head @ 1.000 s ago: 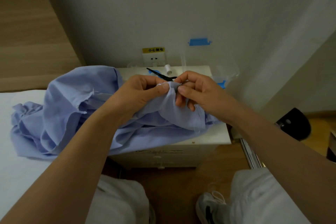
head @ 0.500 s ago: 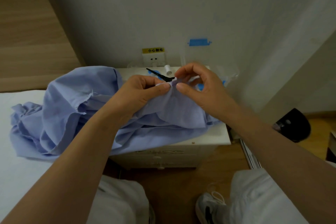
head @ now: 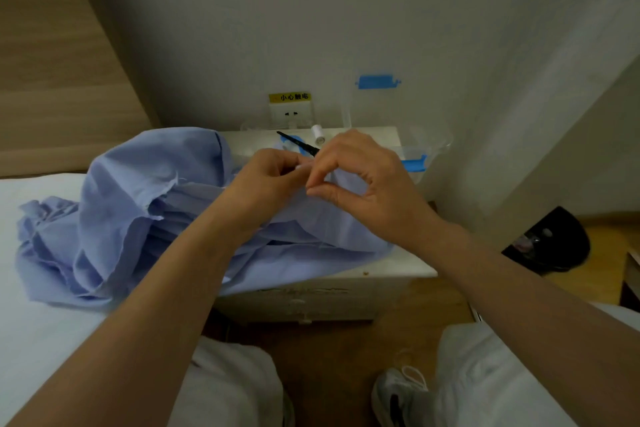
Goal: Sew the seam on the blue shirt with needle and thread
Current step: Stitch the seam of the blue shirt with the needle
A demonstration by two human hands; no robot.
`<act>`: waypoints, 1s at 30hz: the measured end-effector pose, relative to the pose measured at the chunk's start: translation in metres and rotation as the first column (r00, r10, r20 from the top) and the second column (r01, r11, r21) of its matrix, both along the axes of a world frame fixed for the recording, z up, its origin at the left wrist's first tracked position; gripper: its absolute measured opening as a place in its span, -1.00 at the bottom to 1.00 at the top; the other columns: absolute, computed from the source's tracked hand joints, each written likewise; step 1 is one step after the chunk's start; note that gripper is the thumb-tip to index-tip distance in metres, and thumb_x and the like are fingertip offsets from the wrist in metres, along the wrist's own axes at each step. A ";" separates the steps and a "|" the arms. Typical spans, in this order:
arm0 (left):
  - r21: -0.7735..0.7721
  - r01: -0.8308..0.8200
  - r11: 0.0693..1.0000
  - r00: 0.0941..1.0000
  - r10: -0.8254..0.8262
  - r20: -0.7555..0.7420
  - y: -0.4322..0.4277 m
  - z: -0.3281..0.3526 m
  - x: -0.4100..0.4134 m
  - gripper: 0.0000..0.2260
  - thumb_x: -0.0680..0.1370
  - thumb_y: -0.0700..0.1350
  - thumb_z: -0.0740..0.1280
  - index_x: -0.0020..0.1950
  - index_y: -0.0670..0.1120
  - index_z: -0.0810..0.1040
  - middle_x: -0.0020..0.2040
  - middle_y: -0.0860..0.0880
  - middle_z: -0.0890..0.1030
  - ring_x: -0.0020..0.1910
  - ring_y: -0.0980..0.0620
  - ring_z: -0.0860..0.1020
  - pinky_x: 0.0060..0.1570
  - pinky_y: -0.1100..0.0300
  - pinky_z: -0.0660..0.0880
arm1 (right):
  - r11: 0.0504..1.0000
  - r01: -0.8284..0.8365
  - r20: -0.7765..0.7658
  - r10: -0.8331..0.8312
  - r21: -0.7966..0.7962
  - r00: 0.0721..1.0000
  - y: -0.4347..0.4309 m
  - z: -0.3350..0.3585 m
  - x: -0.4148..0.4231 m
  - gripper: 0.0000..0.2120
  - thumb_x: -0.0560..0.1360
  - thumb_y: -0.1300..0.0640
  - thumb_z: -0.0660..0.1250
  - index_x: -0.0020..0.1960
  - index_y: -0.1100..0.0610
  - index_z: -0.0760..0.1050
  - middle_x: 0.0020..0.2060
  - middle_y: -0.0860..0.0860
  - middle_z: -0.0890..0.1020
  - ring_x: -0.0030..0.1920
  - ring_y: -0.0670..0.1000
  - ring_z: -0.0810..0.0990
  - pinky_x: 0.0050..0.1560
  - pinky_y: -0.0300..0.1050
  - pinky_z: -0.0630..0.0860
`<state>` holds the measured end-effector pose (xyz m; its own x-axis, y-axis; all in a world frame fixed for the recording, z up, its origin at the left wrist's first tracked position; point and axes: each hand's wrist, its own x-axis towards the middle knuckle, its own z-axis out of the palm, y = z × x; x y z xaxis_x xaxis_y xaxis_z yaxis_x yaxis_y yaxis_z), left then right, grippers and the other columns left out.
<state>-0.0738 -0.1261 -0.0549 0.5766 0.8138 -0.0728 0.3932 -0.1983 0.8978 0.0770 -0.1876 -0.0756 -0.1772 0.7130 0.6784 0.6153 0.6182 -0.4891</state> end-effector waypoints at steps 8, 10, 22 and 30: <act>-0.084 -0.213 0.974 0.970 0.220 0.100 0.013 -0.009 -0.002 -0.77 0.59 -0.11 0.29 -0.24 -0.05 0.62 -0.43 0.11 0.58 -0.39 0.18 0.49 -0.35 0.34 0.43 | -0.096 -0.549 -0.496 0.576 -0.830 0.650 -0.019 0.007 -0.005 -0.88 0.58 0.37 0.22 0.05 0.22 0.47 -0.17 0.04 0.65 -0.12 0.08 0.66 0.07 -0.03 0.58; -0.111 -0.225 0.968 0.965 0.237 0.109 0.014 -0.009 -0.003 -0.77 0.59 -0.09 0.30 -0.25 -0.01 0.63 -0.38 0.09 0.62 -0.32 0.13 0.53 -0.29 0.27 0.45 | -0.464 -0.422 -0.627 0.586 -0.779 0.514 -0.022 0.004 -0.004 -0.82 0.59 0.42 0.16 0.04 0.21 0.46 -0.20 -0.01 0.65 -0.18 -0.03 0.64 0.01 -0.06 0.57; -0.182 -0.163 0.970 0.970 0.191 0.153 0.011 -0.005 -0.003 -0.79 0.59 -0.12 0.28 -0.12 -0.18 0.64 -0.06 -0.30 0.63 -0.09 -0.11 0.57 0.00 0.00 0.54 | 0.836 -0.002 -0.313 -0.204 -0.549 0.928 -0.004 0.006 -0.003 -0.94 0.52 0.21 0.37 -0.11 0.16 0.51 -0.61 -0.14 0.33 -0.54 -0.13 0.32 -0.40 -0.36 0.28; -0.184 -0.097 0.978 0.982 0.124 0.144 0.008 -0.005 0.000 -0.79 0.58 -0.12 0.29 -0.07 -0.23 0.64 -0.09 -0.26 0.65 -0.11 -0.06 0.58 -0.01 0.04 0.54 | 0.851 0.302 -0.126 -0.387 -0.430 0.913 0.004 -0.006 -0.005 -0.84 0.45 0.05 0.47 -0.21 0.07 0.53 -0.56 -0.33 0.45 -0.44 -0.27 0.44 -0.36 -0.38 0.21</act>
